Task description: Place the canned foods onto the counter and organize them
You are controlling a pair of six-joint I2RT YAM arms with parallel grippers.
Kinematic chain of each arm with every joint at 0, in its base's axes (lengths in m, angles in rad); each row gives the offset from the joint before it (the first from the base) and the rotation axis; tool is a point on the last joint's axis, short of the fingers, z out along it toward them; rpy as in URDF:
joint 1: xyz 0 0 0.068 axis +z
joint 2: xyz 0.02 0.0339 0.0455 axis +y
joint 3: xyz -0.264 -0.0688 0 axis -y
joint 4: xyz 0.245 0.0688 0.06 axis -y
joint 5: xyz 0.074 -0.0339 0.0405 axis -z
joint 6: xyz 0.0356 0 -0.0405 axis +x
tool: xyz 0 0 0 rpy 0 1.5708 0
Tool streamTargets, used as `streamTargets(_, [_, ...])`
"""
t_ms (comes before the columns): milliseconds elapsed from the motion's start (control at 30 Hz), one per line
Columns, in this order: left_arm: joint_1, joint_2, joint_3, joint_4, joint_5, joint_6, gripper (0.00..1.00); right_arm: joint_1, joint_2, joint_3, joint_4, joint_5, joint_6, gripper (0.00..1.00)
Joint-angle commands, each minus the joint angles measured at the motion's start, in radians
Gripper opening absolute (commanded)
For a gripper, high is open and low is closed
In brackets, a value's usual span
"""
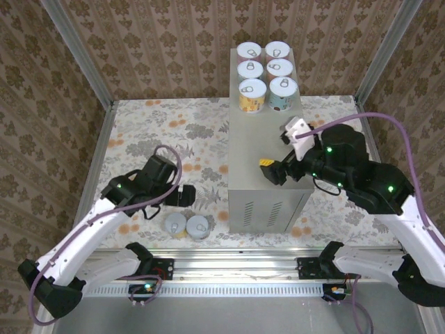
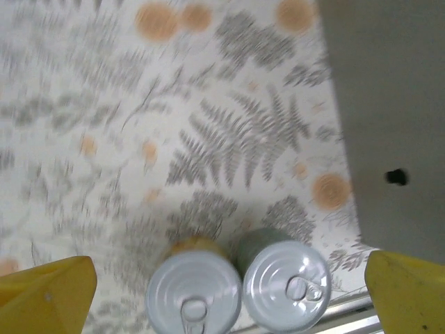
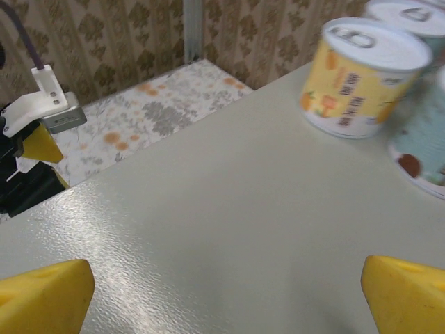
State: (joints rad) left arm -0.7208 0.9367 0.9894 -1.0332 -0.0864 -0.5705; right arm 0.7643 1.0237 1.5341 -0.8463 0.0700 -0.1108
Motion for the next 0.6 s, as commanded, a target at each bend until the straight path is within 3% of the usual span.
streamTargets(0, [-0.045,-0.033,-0.079,-0.112,-0.059,-0.298,1.0,0.06,0.027,0.041,-0.02,0.051,-0.048,1.0])
streamTargets(200, [-0.1,-0.038,-0.204,-0.081,-0.07,-0.491,1.0,0.152,0.073,0.048,0.002,0.022,-0.063,1.0])
streamTargets(567, [-0.096,-0.002,-0.353,0.129,-0.052,-0.578,1.0,0.236,0.056,-0.031,0.043,-0.027,-0.022,1.0])
